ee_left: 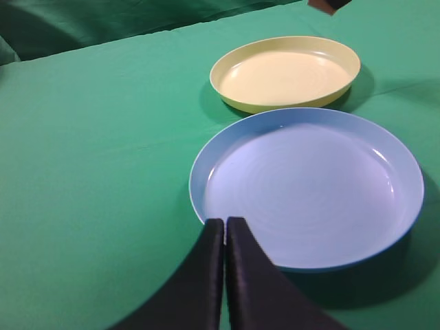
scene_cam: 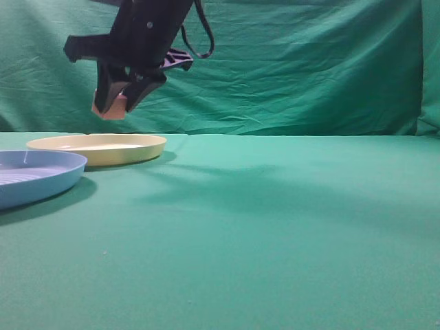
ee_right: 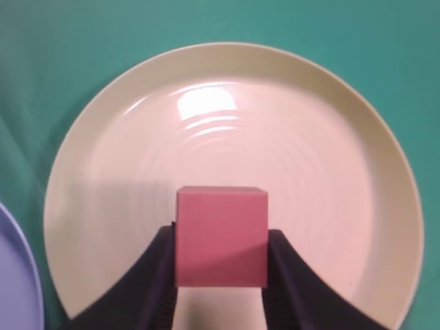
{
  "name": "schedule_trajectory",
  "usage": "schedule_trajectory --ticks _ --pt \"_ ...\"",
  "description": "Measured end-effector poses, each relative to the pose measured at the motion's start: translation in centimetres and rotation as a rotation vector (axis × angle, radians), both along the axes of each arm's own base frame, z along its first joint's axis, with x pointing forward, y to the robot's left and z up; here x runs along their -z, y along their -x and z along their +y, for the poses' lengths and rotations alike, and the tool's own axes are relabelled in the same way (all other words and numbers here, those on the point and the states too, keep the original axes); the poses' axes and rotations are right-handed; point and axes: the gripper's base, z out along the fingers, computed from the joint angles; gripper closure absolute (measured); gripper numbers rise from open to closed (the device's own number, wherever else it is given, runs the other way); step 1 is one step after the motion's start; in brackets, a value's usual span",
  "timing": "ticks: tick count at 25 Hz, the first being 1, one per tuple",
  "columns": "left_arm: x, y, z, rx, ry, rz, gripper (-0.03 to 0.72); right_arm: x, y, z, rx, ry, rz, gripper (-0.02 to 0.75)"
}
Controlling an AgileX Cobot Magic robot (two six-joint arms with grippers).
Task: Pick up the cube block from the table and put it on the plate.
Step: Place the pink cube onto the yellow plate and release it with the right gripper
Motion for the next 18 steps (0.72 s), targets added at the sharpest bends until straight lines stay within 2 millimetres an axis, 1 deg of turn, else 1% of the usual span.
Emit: schedule_trajectory --ticks 3,5,6,8,9,10,11,13,14,15,16,17,18 --pt "0.0 0.0 0.0 0.0 0.0 0.0 0.688 2.1 -0.2 0.7 -0.01 0.008 -0.005 0.507" --pt "0.0 0.0 0.0 0.0 0.0 0.0 0.688 2.9 -0.3 0.8 -0.013 0.018 -0.001 0.429" --pt "0.0 0.0 0.0 0.0 0.0 0.0 0.688 2.9 -0.3 0.8 -0.014 0.018 -0.001 0.358" --pt "0.0 0.0 0.0 0.0 0.0 0.0 0.688 2.8 -0.4 0.8 -0.014 0.015 -0.005 0.192" --pt "0.0 0.0 0.0 0.0 0.0 0.0 0.688 2.6 -0.4 0.9 -0.016 0.016 -0.004 0.132" --pt "0.0 0.0 0.0 0.0 0.0 0.0 0.688 2.4 -0.3 0.8 -0.021 0.023 0.001 0.097" --pt "0.0 0.0 0.0 0.0 0.0 0.0 0.688 2.1 -0.2 0.7 -0.027 0.036 0.011 0.096" --pt "0.0 0.0 0.0 0.0 0.0 0.0 0.688 0.7 0.2 0.4 -0.042 0.067 0.024 0.096" --pt "0.0 0.0 0.0 0.0 0.0 0.0 0.688 -0.4 0.4 0.1 -0.042 0.083 0.034 0.096" --pt "0.0 0.0 0.0 0.0 0.0 0.0 0.688 -1.7 0.7 -0.2 -0.036 0.097 0.04 0.17" --pt "0.0 0.0 0.0 0.0 0.0 0.0 0.688 -2.9 1.0 -0.7 -0.021 0.113 0.055 0.224" --pt "0.0 0.0 0.0 0.0 0.0 0.0 0.688 -4.4 1.4 -1.2 -0.003 0.128 0.068 0.304" --pt "0.0 0.0 0.0 0.0 0.0 0.0 0.688 -5.7 1.7 -1.8 0.016 0.152 0.073 0.4"
